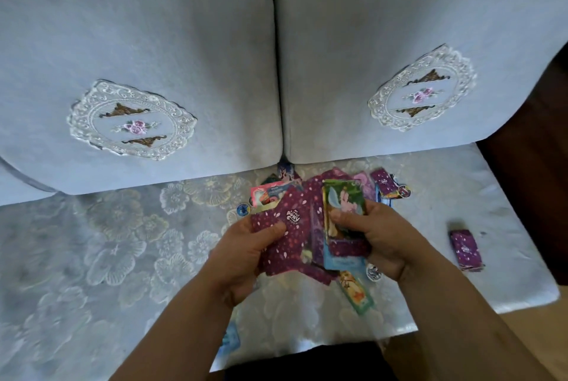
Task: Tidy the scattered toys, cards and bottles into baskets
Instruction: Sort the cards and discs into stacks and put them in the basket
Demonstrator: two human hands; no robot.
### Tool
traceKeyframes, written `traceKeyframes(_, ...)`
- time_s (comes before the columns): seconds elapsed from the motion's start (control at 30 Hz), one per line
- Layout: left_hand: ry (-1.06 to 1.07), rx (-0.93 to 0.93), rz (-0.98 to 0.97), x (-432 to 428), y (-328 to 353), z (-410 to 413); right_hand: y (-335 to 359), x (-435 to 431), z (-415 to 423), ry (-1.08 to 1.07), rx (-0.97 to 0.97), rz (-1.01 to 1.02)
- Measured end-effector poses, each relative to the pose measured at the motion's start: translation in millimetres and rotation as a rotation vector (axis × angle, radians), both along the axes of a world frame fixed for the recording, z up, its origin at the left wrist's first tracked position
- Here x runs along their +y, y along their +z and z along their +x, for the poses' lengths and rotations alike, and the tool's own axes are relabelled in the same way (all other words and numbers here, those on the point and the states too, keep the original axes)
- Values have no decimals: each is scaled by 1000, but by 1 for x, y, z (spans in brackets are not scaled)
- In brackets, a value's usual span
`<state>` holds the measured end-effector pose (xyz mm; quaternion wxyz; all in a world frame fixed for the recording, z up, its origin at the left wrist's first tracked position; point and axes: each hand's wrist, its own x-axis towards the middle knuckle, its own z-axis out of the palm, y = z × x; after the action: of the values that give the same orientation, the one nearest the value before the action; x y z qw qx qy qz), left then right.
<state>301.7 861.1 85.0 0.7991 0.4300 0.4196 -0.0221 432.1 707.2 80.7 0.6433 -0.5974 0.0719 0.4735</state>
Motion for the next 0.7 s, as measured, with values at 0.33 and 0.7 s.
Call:
traceKeyframes(0.33, 29, -154, -208, -28, 9, 6, -14, 8, -41, -470, 81, 111)
traceKeyframes(0.7, -138, -93, 163, -24, 12, 11, 27, 19, -47, 79, -571, -303)
